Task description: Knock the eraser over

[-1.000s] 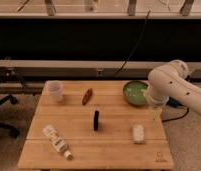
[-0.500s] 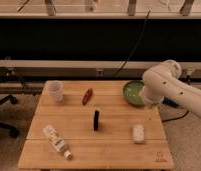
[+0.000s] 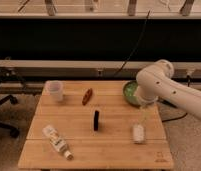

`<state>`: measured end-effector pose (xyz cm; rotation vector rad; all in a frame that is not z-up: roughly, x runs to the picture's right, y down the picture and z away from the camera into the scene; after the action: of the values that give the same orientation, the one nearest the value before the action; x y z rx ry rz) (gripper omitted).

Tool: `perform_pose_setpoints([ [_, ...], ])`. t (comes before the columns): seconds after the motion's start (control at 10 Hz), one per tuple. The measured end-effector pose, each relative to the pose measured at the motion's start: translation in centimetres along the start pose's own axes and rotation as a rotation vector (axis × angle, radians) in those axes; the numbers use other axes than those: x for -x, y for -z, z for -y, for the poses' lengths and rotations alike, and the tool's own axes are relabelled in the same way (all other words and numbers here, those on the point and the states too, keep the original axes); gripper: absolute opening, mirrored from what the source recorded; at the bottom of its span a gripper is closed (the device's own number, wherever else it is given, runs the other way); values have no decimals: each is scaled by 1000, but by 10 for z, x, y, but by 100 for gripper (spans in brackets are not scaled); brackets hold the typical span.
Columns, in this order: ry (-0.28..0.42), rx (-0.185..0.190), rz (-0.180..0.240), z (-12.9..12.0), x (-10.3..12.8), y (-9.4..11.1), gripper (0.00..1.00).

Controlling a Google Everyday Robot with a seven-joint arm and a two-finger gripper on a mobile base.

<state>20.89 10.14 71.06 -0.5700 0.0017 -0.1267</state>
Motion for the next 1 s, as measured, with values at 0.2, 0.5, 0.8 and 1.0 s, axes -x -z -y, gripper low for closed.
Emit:
perform_pose_setpoints([
  [0.2, 7, 0, -2, 1, 2, -1, 80],
  [0.5, 20, 1, 1, 5, 17, -4, 80],
  [0.8, 32, 2, 3, 8, 26, -7, 80],
  [1.0, 43, 3, 5, 11, 43, -11, 80],
])
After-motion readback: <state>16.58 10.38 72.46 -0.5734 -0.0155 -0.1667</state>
